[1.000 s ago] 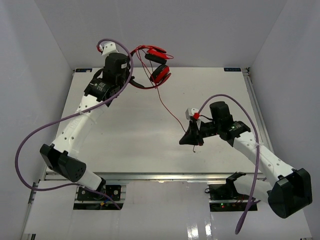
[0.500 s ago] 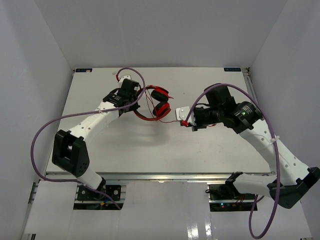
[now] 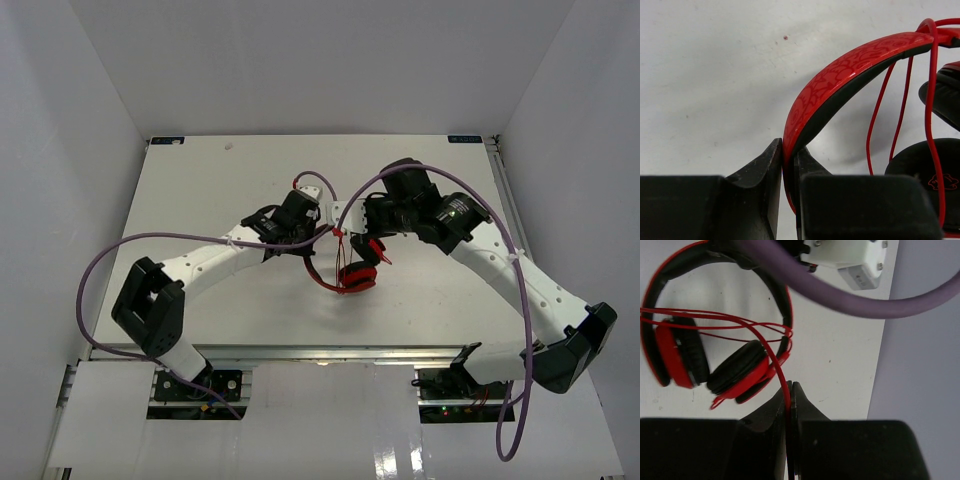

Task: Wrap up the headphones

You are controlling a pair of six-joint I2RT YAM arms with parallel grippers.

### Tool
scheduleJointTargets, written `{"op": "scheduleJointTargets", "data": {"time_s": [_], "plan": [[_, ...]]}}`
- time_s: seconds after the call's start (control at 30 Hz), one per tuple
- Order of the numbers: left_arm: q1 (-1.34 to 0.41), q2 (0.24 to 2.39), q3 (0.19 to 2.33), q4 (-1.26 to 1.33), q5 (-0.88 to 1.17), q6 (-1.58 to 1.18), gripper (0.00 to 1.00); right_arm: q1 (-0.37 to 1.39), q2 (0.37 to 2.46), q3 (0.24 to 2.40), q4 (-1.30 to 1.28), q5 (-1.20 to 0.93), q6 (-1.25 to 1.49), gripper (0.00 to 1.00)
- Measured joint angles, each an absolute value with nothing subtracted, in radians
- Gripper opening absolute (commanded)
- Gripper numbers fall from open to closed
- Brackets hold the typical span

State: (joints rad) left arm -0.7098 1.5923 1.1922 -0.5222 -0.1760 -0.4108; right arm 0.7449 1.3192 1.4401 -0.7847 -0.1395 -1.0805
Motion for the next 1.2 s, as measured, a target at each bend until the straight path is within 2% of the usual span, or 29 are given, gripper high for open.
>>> {"op": "scheduleJointTargets", "data": {"time_s": [0.23, 0.43, 0.7, 1.2], "plan": [[-0.757, 1.434, 1.04, -0.478, -0.109, -0.396, 0.0, 0.613, 1.336, 1.428, -0.742, -0.187, -1.051, 0.08], [-0.776, 1.326, 1.007, -0.437, -0.01, -0.366, 0.0, 0.522, 1.331, 1.349, -0.701, -0.277, -0.999, 0.08], [-0.82, 1.312, 1.007, -0.405, 0.122, -0.326, 0.0, 0.446, 1.363, 1.345, -0.679, -0.43, -0.895, 0.08], [-0.819, 1.29, 1.007, -0.407, 0.084, -0.33, 0.0, 0.367, 1.425, 1.155, -0.559, -0.667, -0.681, 0.11]]}}
